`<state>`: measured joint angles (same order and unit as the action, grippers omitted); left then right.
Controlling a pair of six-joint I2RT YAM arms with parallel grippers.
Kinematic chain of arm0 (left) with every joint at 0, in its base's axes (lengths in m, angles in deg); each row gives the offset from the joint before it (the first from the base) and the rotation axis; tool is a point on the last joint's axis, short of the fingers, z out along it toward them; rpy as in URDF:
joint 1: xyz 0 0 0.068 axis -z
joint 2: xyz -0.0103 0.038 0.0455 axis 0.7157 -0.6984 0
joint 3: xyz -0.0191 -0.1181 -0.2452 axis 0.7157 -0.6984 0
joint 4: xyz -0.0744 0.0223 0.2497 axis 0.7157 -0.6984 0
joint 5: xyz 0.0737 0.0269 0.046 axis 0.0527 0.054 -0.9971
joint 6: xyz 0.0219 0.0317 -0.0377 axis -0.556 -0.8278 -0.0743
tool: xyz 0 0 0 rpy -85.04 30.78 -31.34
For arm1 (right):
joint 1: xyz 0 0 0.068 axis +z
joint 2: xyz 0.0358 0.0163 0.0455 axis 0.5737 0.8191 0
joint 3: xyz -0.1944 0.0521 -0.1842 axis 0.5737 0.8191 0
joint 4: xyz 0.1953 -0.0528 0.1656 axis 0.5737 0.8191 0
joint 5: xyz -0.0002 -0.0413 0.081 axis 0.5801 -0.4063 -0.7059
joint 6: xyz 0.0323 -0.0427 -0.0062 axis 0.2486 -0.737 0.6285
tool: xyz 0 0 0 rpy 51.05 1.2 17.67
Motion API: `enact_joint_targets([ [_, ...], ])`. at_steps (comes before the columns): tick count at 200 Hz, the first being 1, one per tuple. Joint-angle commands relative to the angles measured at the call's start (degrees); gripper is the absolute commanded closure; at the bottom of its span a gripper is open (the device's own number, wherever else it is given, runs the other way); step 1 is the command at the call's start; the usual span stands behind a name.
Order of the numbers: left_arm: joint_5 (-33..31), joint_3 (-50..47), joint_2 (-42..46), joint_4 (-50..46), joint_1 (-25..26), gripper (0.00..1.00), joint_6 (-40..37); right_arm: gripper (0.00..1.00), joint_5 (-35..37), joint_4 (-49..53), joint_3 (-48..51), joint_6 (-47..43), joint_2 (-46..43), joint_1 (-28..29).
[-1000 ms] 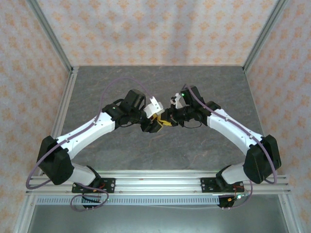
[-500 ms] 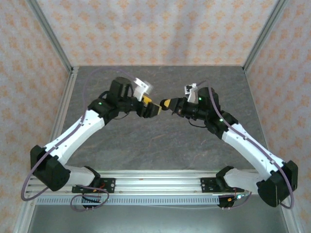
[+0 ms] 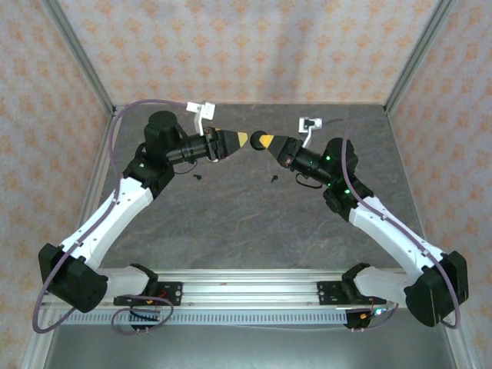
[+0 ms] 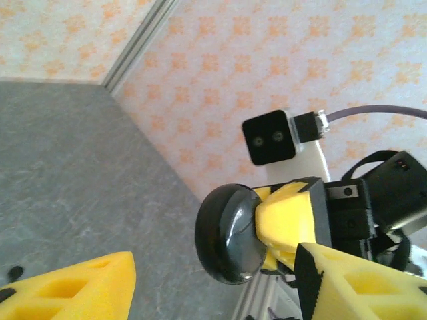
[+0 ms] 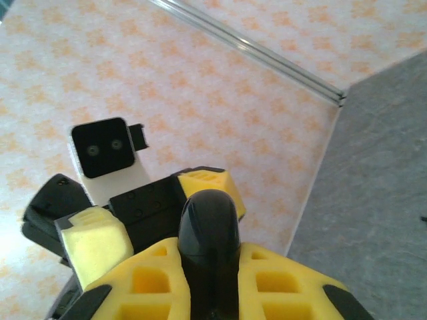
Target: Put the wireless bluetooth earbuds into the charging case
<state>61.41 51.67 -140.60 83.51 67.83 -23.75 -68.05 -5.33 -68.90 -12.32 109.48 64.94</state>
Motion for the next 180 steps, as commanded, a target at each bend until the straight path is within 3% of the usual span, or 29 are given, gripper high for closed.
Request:
enact_joint_targets([
  [1,3.41,-0.39,0.90,7.84,0.24,0.38,6.28,1.00,-2.97,-11.09,0.27,3.38,0.31,-0.14],
  [65,7.26,3.44,-1.70,5.17,1.46,0.44,5.43,1.00,-5.10,-12.15,-1.13,4.23,0.55,-0.14],
  [112,8.55,7.16,-3.32,-1.53,4.18,0.48,0.04,1.00,-5.30,-11.48,-1.58,3.89,0.25,-0.14],
  [146,8.83,8.10,-4.06,-1.92,4.43,0.58,0.08,1.00,-5.37,-11.45,-1.43,3.89,-0.09,-0.14],
  [180,8.44,8.56,-4.28,-1.97,4.49,0.76,0.22,1.00,-5.18,-11.38,-0.62,3.95,-0.63,-0.14],
])
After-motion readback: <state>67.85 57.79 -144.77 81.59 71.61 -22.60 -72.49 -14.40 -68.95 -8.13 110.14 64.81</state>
